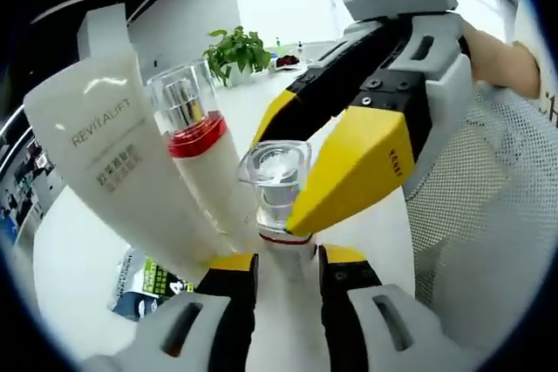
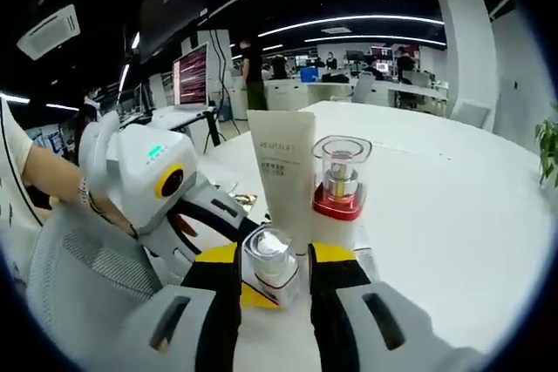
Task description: Arrange the skincare products in the storage area until every visible bottle or jar stands upright without overlapping.
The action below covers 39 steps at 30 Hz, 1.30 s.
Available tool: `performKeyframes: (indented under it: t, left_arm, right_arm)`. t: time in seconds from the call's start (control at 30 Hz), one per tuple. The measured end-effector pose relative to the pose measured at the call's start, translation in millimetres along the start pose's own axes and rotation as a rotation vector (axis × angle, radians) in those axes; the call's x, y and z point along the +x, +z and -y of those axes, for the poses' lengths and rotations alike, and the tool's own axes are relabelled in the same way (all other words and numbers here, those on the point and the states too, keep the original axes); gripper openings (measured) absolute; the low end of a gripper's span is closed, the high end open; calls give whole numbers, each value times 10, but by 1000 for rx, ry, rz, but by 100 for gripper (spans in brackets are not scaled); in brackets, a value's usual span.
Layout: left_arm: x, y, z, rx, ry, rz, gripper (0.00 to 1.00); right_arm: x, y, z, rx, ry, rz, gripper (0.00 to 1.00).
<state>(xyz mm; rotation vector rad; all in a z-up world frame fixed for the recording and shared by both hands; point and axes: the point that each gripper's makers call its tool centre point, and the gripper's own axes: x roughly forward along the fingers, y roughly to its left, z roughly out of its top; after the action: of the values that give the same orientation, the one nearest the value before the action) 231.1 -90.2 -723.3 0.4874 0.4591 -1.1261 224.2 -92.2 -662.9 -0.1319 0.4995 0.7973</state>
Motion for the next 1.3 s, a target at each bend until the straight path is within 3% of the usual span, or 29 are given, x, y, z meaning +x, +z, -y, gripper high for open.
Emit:
performKeyframes:
  t: [0.1, 0.23, 0.47, 0.7, 1.3]
  left_arm:
    - [-39, -39, 24, -15, -3, -28, 24]
    - [-26, -91, 69, -3, -9, -63, 19]
    - [-54, -157, 92, -38, -15, -101, 12]
    - [-24, -118, 88, -69, -17, -94, 10]
    - [77, -99, -29, -92, 9, -96, 10]
  right_arm:
    - [-34, -207, -28, -16, 39, -103, 32]
    - [32, -416, 36, -75, 40, -199, 28]
    - [110, -518, 32, -117, 79, -266, 20]
    - [171, -552, 36, -127, 91, -288, 14]
    - [256, -565, 141, -102, 74, -300, 13]
